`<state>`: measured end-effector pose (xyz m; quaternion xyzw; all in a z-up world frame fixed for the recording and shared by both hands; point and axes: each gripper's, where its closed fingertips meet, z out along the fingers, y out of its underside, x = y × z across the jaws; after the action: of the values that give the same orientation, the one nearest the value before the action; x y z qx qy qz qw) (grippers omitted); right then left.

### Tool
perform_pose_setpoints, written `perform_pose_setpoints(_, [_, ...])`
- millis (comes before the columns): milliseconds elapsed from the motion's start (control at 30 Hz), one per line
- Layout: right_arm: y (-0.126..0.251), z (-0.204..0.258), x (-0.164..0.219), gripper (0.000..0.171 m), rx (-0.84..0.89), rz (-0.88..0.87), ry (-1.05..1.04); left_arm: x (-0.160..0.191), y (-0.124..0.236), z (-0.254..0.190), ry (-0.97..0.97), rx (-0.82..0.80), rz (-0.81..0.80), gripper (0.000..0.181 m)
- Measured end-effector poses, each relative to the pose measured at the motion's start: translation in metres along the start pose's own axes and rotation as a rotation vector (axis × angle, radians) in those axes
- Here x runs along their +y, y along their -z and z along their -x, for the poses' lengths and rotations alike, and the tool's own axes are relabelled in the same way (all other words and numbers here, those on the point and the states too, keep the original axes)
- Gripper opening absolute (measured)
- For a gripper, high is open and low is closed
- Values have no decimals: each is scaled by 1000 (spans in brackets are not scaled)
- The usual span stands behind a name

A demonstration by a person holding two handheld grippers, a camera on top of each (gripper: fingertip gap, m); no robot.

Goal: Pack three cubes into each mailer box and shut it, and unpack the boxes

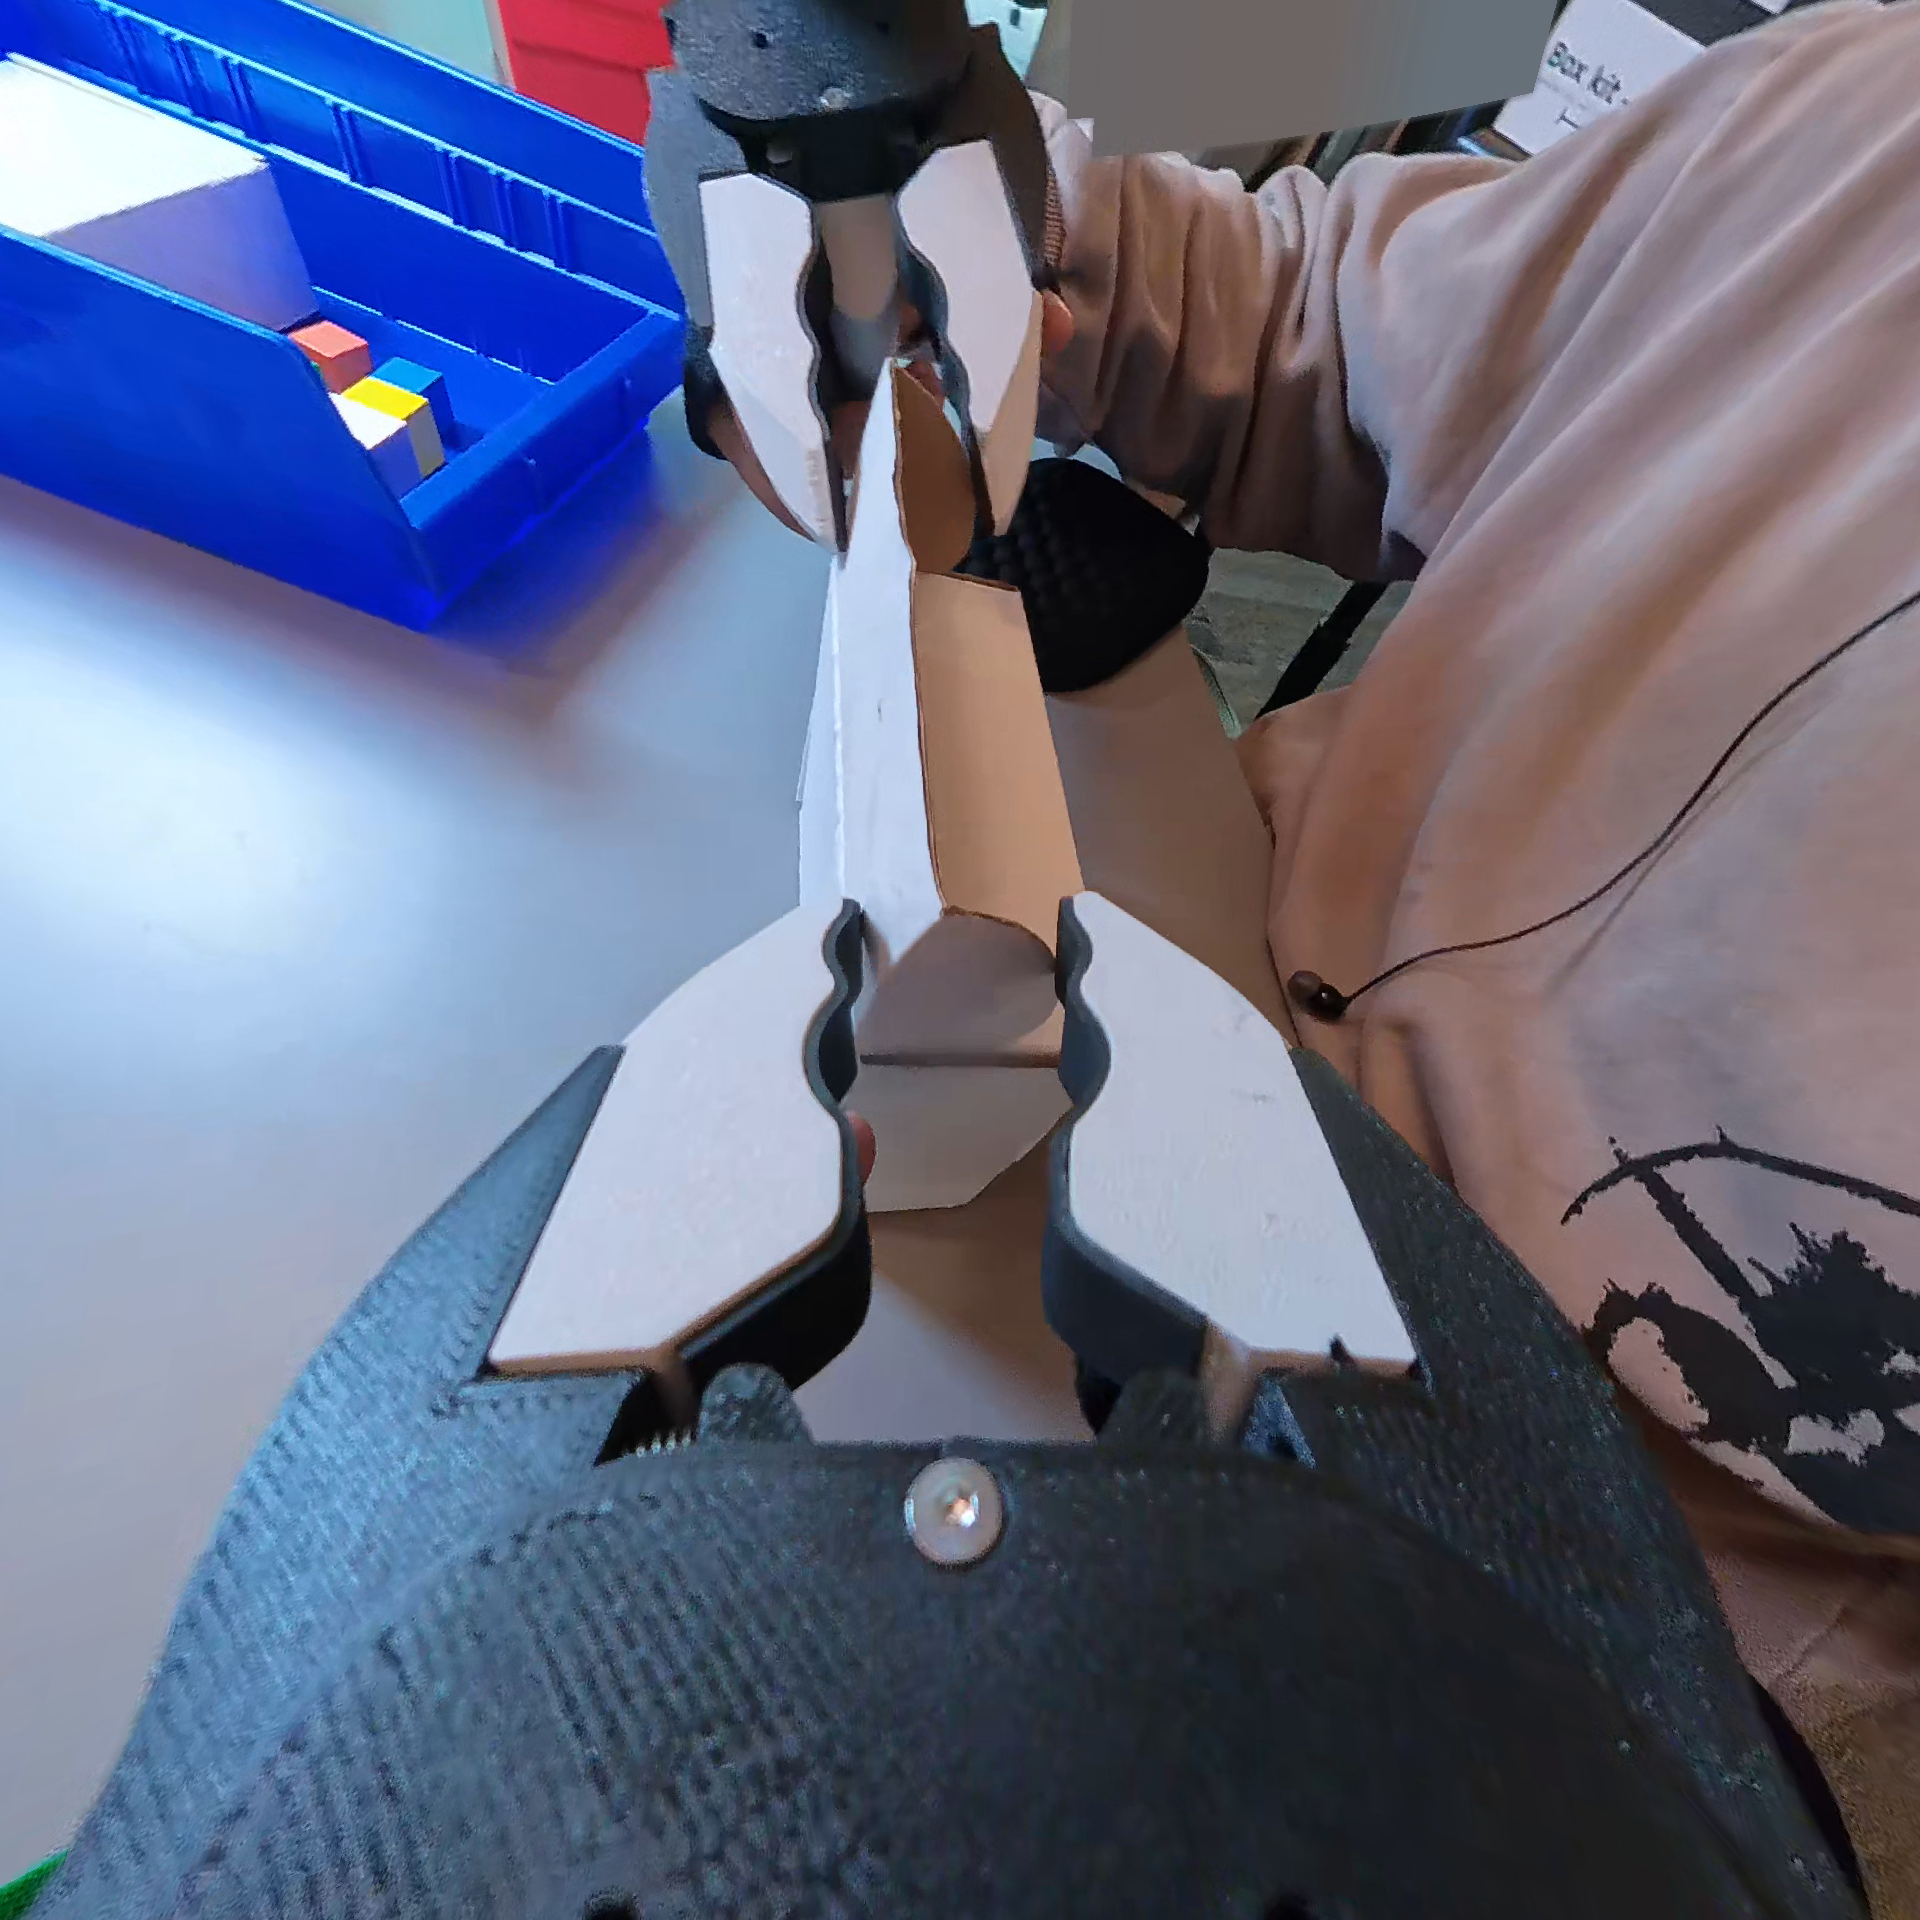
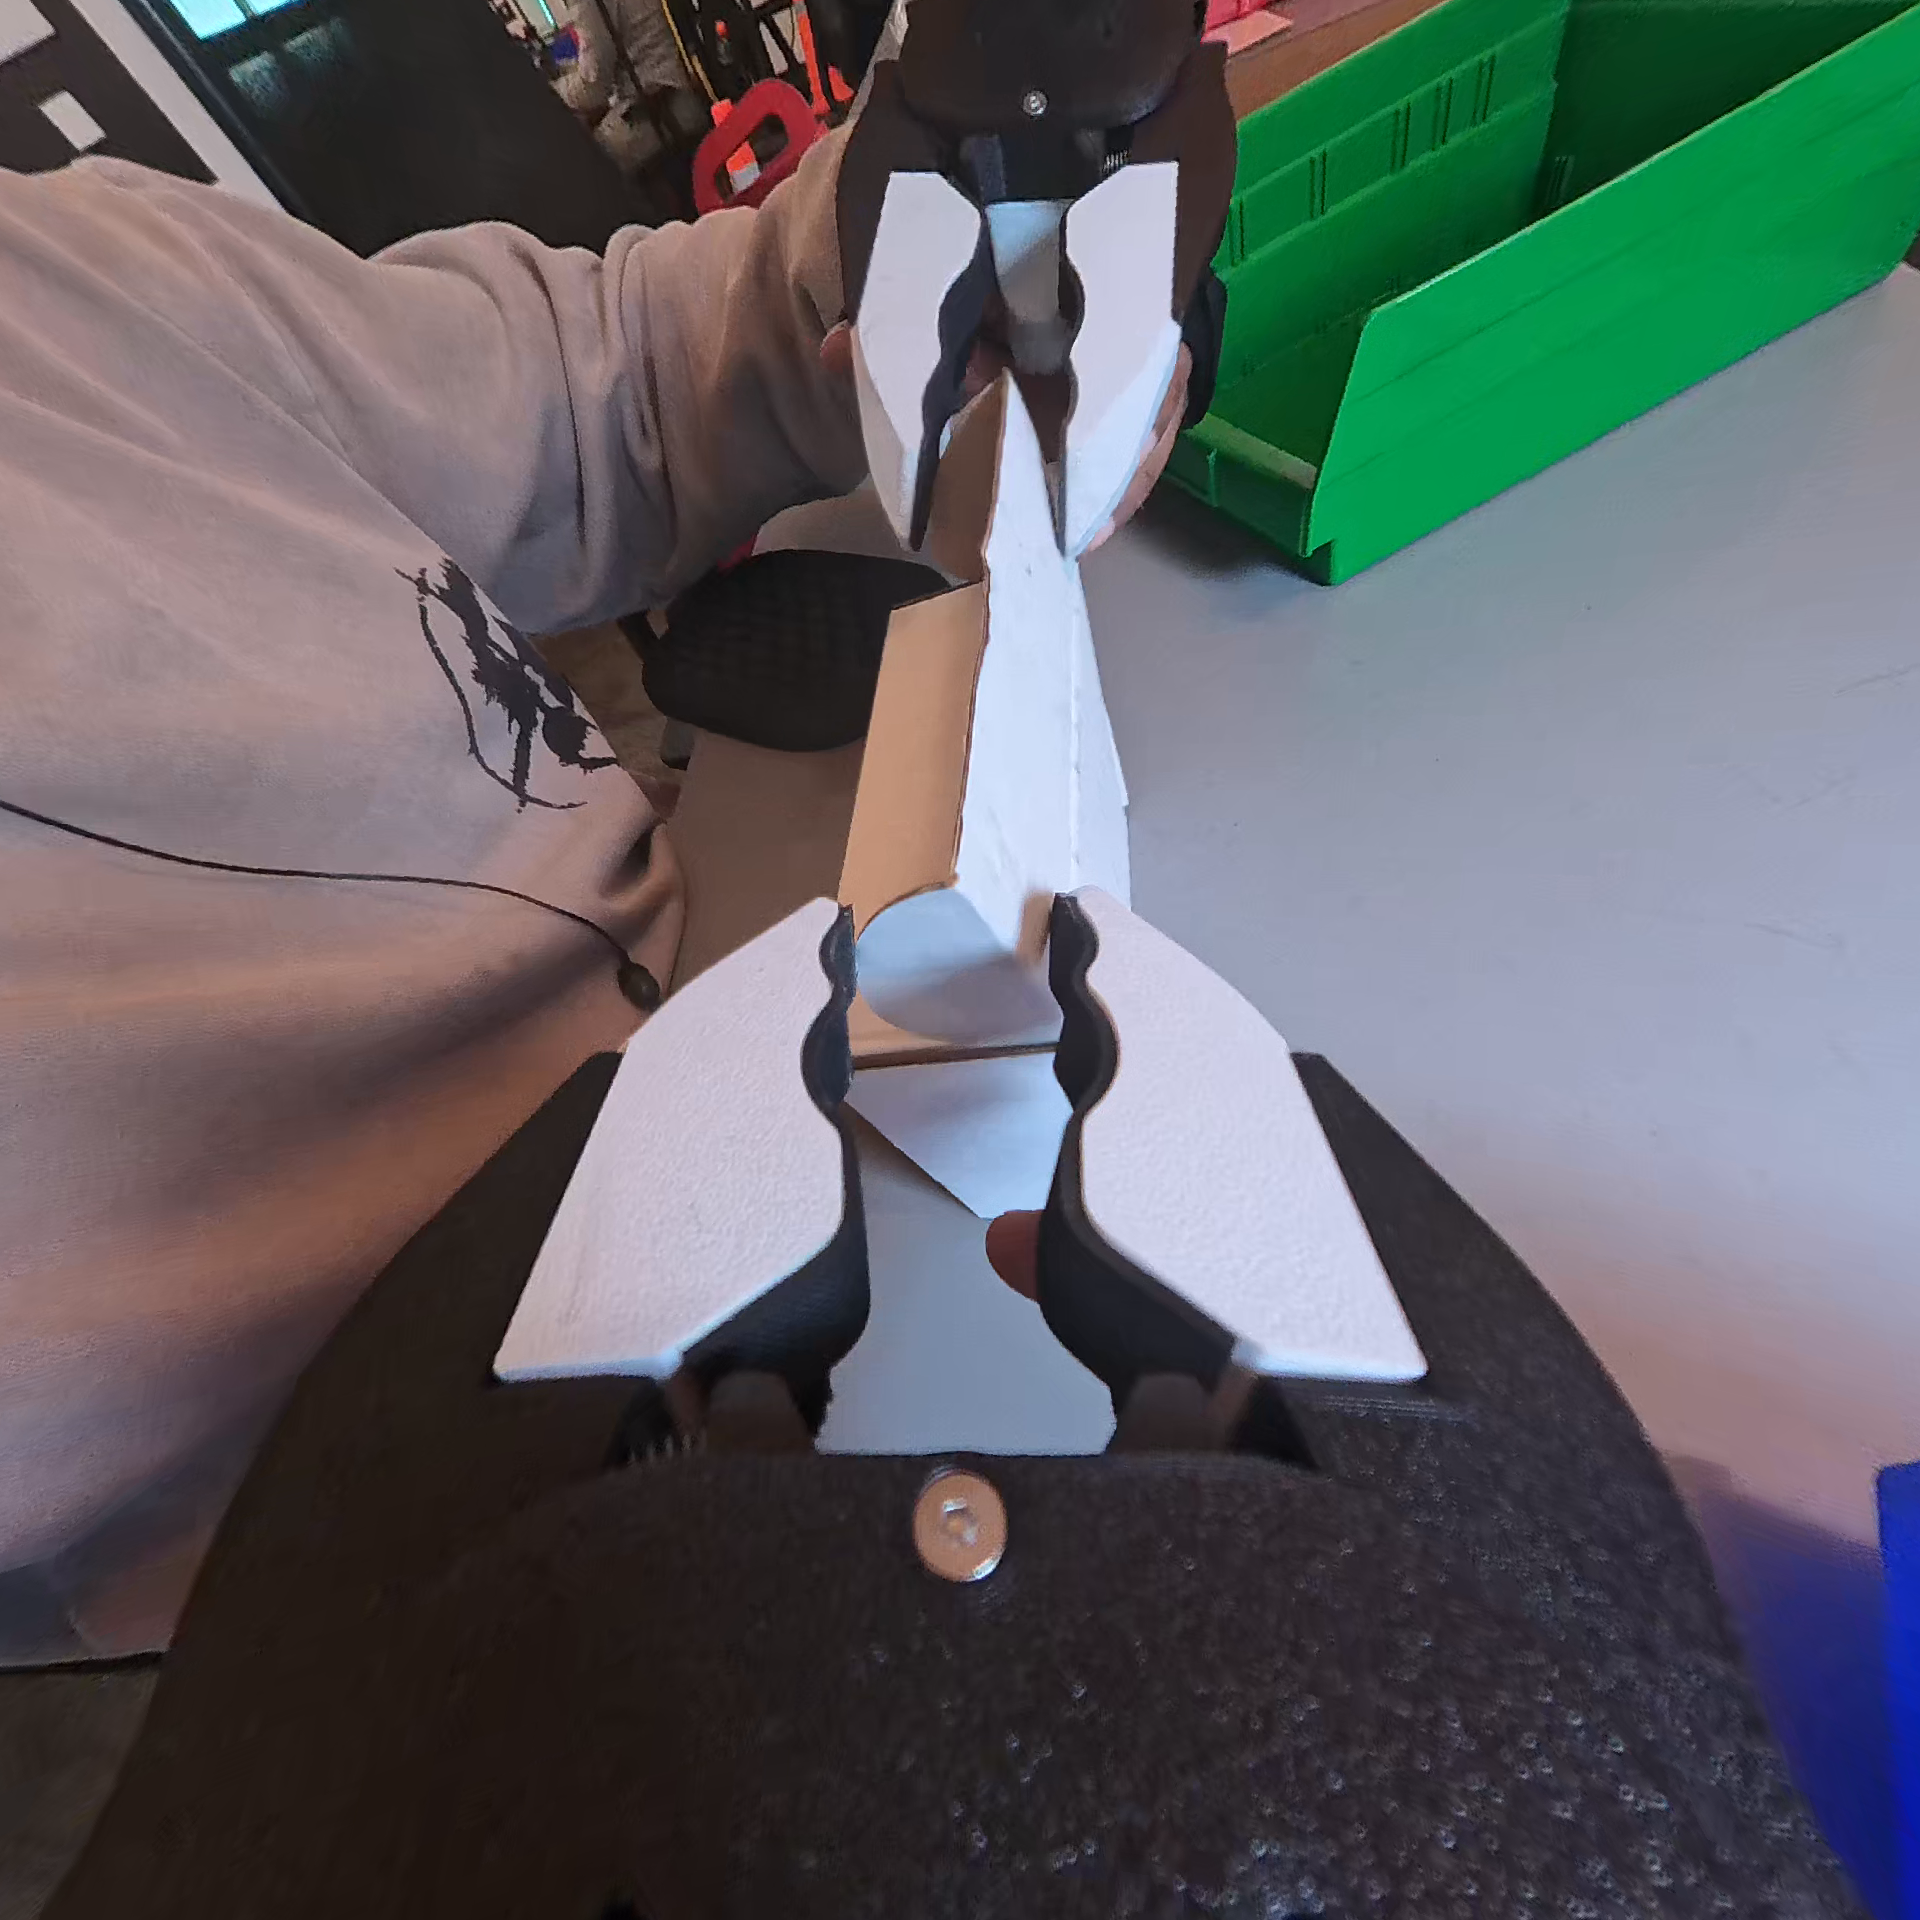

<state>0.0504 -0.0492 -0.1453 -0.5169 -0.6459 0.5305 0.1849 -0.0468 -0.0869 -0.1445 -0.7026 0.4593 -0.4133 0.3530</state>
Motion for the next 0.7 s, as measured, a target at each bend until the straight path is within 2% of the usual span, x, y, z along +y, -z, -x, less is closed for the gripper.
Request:
perform_pose_setpoints(500, [3, 11, 6, 38, -65, 39, 70, 0, -4, -8, 36, -60, -74, 35])
perform_pose_setpoints(700, [2, 9, 7, 37, -15, 65, 100, -2, -3, -6, 150, -31, -155, 35])
